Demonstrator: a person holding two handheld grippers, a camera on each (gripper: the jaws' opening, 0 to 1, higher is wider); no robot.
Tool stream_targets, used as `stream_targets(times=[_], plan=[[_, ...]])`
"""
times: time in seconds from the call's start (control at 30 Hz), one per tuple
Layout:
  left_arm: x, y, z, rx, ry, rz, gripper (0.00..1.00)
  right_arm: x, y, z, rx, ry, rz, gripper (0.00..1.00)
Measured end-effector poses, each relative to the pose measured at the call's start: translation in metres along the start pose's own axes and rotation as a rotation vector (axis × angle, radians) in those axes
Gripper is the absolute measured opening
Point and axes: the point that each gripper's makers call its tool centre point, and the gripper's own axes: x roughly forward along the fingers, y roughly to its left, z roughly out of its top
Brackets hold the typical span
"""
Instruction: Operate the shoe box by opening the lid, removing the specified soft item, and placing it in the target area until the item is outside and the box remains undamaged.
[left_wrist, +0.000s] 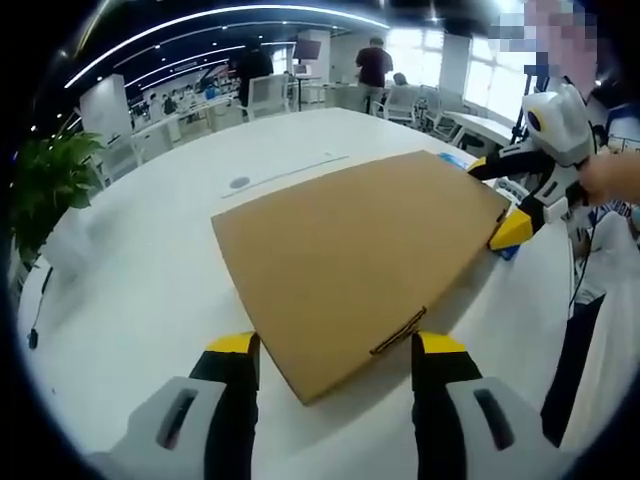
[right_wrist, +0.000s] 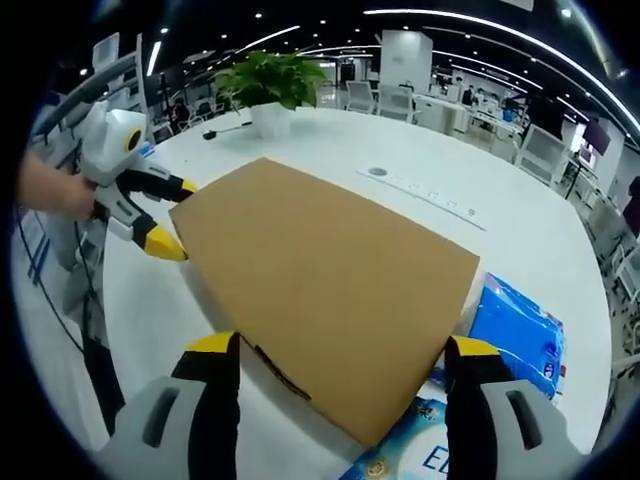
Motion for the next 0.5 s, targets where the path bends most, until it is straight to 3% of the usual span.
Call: stream_targets(times=[0.23, 0.5], plan=[[-0.011, 0.002, 0.0, -0.025, -0.031, -0.005, 0.55, -0.007, 0.0, 0.002, -0.01, -0.006, -0.019, 0.81], [-0.017, 0.0, 0.002, -0.054, -0.066, -0.023, 0.59, -0.016, 0.001, 0.002, 0.004, -0.018, -0.024, 0.8]])
